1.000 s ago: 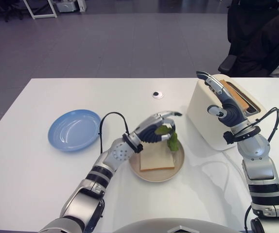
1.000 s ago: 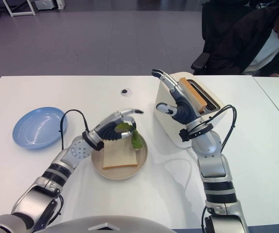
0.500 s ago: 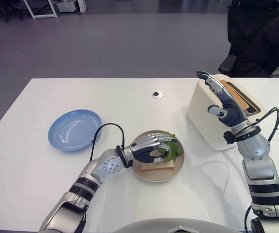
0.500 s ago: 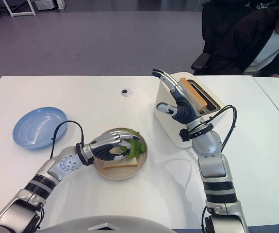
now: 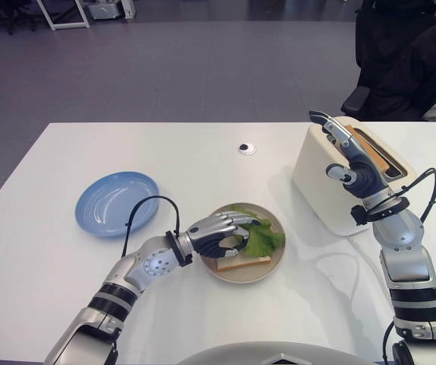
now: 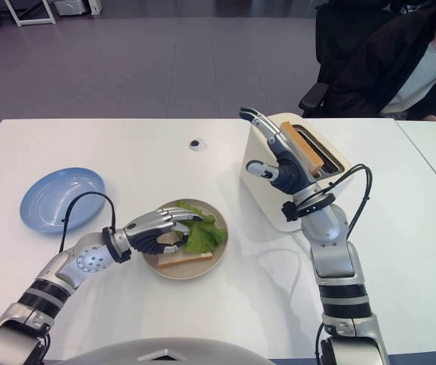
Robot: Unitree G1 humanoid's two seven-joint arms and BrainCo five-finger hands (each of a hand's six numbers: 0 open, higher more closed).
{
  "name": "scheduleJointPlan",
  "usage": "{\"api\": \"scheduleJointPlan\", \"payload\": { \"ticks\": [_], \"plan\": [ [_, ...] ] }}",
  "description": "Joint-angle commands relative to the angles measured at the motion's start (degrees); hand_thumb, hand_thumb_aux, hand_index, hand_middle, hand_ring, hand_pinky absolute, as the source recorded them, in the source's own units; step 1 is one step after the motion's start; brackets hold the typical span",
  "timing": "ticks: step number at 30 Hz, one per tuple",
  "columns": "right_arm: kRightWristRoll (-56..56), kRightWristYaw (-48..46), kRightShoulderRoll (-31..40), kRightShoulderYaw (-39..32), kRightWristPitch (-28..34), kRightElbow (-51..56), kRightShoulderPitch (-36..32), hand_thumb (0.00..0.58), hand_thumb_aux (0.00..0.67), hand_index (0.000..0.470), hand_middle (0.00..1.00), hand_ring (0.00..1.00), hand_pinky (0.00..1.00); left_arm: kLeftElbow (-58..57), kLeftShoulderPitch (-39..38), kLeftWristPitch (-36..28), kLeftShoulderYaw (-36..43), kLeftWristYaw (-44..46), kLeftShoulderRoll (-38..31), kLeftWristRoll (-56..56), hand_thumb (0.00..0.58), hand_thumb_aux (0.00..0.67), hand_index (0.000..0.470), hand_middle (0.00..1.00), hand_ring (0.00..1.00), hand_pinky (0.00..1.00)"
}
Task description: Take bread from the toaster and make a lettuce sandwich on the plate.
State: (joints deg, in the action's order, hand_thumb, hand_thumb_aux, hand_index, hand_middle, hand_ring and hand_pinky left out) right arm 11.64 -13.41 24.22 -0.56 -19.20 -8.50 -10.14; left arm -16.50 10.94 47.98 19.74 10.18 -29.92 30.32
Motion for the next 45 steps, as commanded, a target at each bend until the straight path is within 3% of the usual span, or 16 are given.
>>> {"api": "scheduleJointPlan", "payload": {
  "ticks": [1, 22, 23, 24, 27, 28, 29, 30, 31, 32, 33, 38, 40, 42, 43, 45],
  "plan": [
    [0.0, -0.4, 0.5, 0.4, 0.2, 0.5, -0.8, 0.000, 0.000, 0.000, 0.00, 0.00, 0.00, 0.8, -0.4, -0.5, -1.4, 0.3, -0.7, -1.6, 0.580, 0.670, 0.470, 0.11, 0.11, 0.11],
    [0.3, -0.3, 1.0, 0.3, 0.3, 0.6, -0.6, 0.000, 0.000, 0.000, 0.00, 0.00, 0.00, -1.2, -3.9, 1.2, -2.7, 2.9, -4.7, -2.8, 0.580, 0.670, 0.470, 0.15, 0.15, 0.15],
    [0.3, -0.3, 1.0, 0.3, 0.3, 0.6, -0.5, 0.000, 0.000, 0.000, 0.00, 0.00, 0.00, -1.4, -3.9, 1.2, -2.7, 3.0, -4.9, -2.9, 0.580, 0.670, 0.470, 0.18, 0.18, 0.18],
    [0.3, -0.3, 1.0, 0.3, 0.4, 0.5, -0.5, 0.000, 0.000, 0.000, 0.00, 0.00, 0.00, -1.6, -4.0, 1.2, -2.9, 3.0, -5.2, -2.9, 0.580, 0.670, 0.470, 0.35, 0.35, 0.35],
    [0.3, -0.3, 1.0, 0.4, 0.4, 0.4, -0.4, 0.000, 0.000, 0.000, 0.00, 0.00, 0.00, -1.8, -4.1, 1.3, -3.0, 3.2, -5.7, -3.2, 0.580, 0.670, 0.470, 0.46, 0.46, 0.46],
    [0.2, -0.3, 1.1, 0.4, 0.4, 0.4, -0.3, 0.000, 0.000, 0.000, 0.00, 0.00, 0.00, -1.8, -4.1, 1.3, -3.0, 3.4, -5.8, -3.4, 0.580, 0.670, 0.470, 0.57, 0.57, 0.57],
    [0.2, -0.3, 1.1, 0.4, 0.4, 0.4, -0.3, 0.000, 0.000, 0.000, 0.00, 0.00, 0.00, -1.8, -4.1, 1.3, -2.9, 3.7, -6.0, -3.7, 0.580, 0.670, 0.470, 0.86, 0.86, 0.86],
    [0.2, -0.3, 1.1, 0.4, 0.3, 0.3, -0.3, 0.000, 0.000, 0.000, 0.00, 0.00, 0.00, -1.9, -4.1, 1.3, -2.7, 3.9, -6.1, -4.0, 0.580, 0.670, 0.470, 0.97, 0.97, 0.97],
    [0.2, -0.3, 1.1, 0.4, 0.3, 0.3, -0.2, 0.000, 0.000, 0.000, 0.00, 0.00, 0.00, -1.9, -4.2, 1.3, -2.7, 4.4, -6.2, -4.4, 0.547, 0.510, 0.358, 1.00, 1.00, 1.00],
    [0.2, -0.3, 1.0, 0.4, 0.4, 0.3, -0.2, 0.000, 0.000, 0.000, 0.00, 0.00, 0.00, -1.9, -4.2, 1.4, -2.7, 4.7, -6.3, -4.8, 0.371, 0.268, 0.188, 1.00, 1.00, 1.00],
    [0.2, -0.3, 1.0, 0.4, 0.3, 0.3, -0.2, 0.000, 0.000, 0.000, 0.00, 0.00, 0.00, -1.9, -4.3, 1.4, -2.8, 4.7, -6.3, -4.8, 0.040, 0.024, 0.017, 1.00, 1.00, 1.00],
    [0.2, -0.2, 1.0, 0.4, 0.1, 0.5, -0.1, 0.000, 0.000, 0.000, 0.00, 0.00, 0.00, -1.9, -4.1, 1.3, -3.6, 3.2, -6.0, -3.0, 0.000, 0.000, 0.000, 1.00, 1.00, 1.00],
    [0.3, -0.2, 0.9, 0.3, 0.1, 0.5, -0.2, 0.000, 0.000, 0.000, 0.00, 0.00, 0.00, -2.0, -4.1, 1.3, -3.7, 2.8, -6.0, -2.6, 0.000, 0.000, 0.000, 0.78, 0.78, 0.78],
    [0.3, -0.1, 0.9, 0.3, 0.0, 0.5, -0.2, 0.000, 0.000, 0.000, 0.00, 0.00, 0.00, -1.9, -4.1, 1.4, -3.7, 2.5, -6.0, -2.4, 0.000, 0.000, 0.000, 0.10, 0.10, 0.10],
    [0.3, -0.1, 1.0, 0.3, 0.0, 0.5, -0.1, 0.000, 0.000, 0.000, 0.00, 0.00, 0.00, -1.8, -4.2, 1.5, -3.7, 2.4, -6.0, -2.4, 0.000, 0.000, 0.000, 0.00, 0.00, 0.00],
    [0.3, -0.1, 1.0, 0.3, 0.0, 0.5, -0.2, 0.000, 0.000, 0.000, 0.00, 0.00, 0.00, -1.3, -4.3, 1.9, -3.9, 2.7, -6.1, -3.5, 0.000, 0.000, 0.000, 0.00, 0.00, 0.00]
  ]
}}
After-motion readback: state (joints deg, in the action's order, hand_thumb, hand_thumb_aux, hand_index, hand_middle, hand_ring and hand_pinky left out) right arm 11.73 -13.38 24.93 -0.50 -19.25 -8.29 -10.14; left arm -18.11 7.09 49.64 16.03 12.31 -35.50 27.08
